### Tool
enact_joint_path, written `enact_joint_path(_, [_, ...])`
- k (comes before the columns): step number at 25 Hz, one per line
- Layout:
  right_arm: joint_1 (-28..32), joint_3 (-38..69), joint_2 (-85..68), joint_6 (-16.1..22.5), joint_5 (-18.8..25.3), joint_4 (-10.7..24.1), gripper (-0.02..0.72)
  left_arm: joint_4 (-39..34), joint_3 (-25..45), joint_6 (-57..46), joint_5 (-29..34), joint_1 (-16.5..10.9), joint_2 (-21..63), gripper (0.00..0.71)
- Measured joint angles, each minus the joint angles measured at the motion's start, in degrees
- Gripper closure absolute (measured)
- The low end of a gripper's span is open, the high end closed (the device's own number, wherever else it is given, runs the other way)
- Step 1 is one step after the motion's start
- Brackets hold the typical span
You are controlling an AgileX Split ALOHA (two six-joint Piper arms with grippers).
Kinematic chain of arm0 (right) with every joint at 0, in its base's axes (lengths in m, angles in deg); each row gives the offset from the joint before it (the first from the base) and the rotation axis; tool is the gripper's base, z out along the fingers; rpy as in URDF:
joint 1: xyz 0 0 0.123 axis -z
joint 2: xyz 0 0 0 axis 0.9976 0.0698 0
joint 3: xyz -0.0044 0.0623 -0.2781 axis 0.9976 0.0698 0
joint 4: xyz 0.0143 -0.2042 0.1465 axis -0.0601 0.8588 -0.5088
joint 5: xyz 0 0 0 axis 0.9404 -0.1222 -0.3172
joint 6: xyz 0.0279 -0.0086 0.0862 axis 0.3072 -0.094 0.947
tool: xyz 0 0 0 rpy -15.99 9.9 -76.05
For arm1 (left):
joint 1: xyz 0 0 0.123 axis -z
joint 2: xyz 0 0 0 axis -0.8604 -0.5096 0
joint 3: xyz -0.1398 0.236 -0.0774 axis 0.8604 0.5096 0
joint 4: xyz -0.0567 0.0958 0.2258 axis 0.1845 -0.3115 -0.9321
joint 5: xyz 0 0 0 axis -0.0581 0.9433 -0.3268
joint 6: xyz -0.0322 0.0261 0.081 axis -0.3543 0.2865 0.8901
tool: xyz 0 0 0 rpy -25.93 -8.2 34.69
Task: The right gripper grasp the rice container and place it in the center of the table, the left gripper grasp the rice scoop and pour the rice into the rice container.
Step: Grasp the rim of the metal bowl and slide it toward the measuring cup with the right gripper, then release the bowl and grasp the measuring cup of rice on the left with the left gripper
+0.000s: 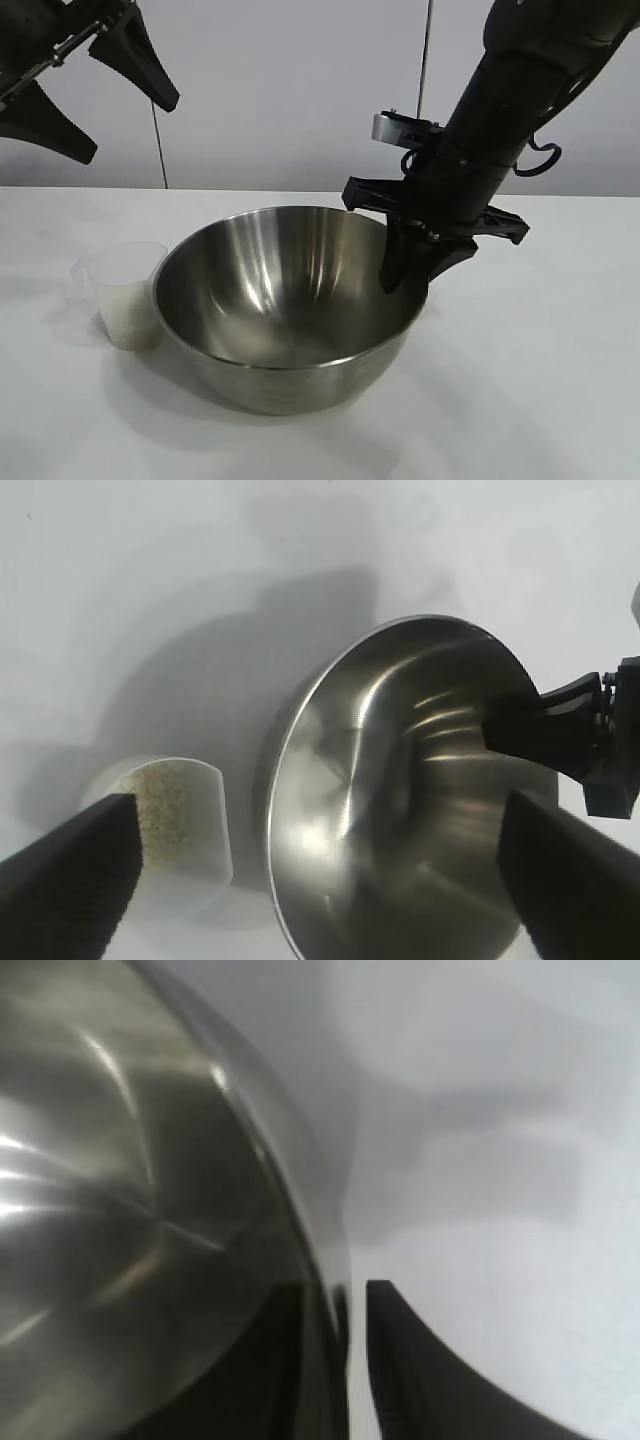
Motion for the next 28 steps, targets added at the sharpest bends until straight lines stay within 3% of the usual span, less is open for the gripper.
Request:
enact_joint_path(3, [0.00, -0.42, -0.25, 0.00, 1.23, 0.38, 0.204, 0.00, 0.00, 0.00, 0.00, 0.00, 0.00, 0.016])
enact_joint_path(6, [0.00, -2.78, -2.17, 0.79, 4.61, 2.78, 0.113, 0.00, 0.00, 0.00, 0.00, 0.00, 0.00, 0.016])
enact_joint_path(12, [0.59, -14.66, -7.02, 6.00, 14.97, 13.33, 0.092, 0.00, 0.00, 0.00, 0.00, 0.00, 0.00, 0.016])
enact_joint_path(15, [3.52, -19.38, -7.12, 6.54, 20.86, 17.84, 0.090, 0.00, 0.00, 0.00, 0.00, 0.00, 0.00, 0.016])
enact_joint_path(18, [8.58, -21.05, -7.44, 6.54, 23.93, 19.61, 0.090, 0.00, 0.00, 0.00, 0.00, 0.00, 0.00, 0.016])
enact_joint_path(24, [18.44, -19.60, -13.99, 6.46, 24.51, 20.72, 0.084, 0.00, 0.00, 0.00, 0.00, 0.00, 0.00, 0.016])
enact_joint_path(28, [21.41, -13.43, -23.03, 6.32, 24.98, 20.38, 0.084, 0.00, 0.00, 0.00, 0.00, 0.00, 0.00, 0.016])
